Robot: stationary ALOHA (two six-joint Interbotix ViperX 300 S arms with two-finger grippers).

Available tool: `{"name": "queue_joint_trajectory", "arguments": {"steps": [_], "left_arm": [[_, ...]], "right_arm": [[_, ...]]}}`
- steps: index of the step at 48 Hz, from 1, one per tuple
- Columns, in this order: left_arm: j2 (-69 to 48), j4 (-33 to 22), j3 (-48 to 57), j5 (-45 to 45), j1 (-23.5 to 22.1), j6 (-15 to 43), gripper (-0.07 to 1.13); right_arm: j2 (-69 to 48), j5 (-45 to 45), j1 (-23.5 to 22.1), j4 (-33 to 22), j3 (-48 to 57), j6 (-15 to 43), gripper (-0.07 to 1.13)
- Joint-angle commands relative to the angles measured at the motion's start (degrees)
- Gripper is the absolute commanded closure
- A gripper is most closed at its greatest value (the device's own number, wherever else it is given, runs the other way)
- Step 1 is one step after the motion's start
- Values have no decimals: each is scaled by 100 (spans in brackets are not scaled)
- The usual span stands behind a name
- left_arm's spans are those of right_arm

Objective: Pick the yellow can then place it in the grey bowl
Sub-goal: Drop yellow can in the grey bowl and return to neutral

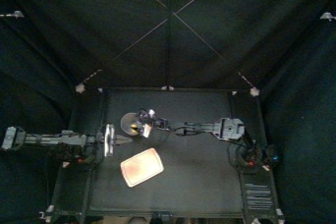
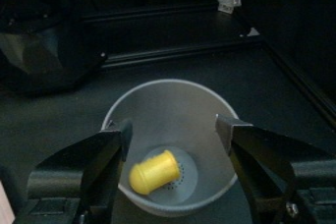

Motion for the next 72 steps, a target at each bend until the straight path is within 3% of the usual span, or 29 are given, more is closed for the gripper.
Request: {"name": "queue_joint_trajectory", "arguments": {"steps": [1,15,26,33,46,72], "left_arm": [[26,18,-114,-53,9,0,106],[18,9,-88,-53,35,0,106],[18,9,-79,-53,79,0,106],[18,9,-18,-26,79,0,106],[18,-9,26,-26,105,0,106],[18,-9,18,-53,114,0,106]], "right_arm": [[-527,-413,114,-79,308,35,6],[-2101,-1907,563,62,2646,35,6],[-3577,-3050,659,413,4781,18,6],[-4377,-3322,650,431,5704,-9,6],[-5309,-3322,624,431,6407,18,6],[-5309,-3296,606,466,6574,44,6]]}}
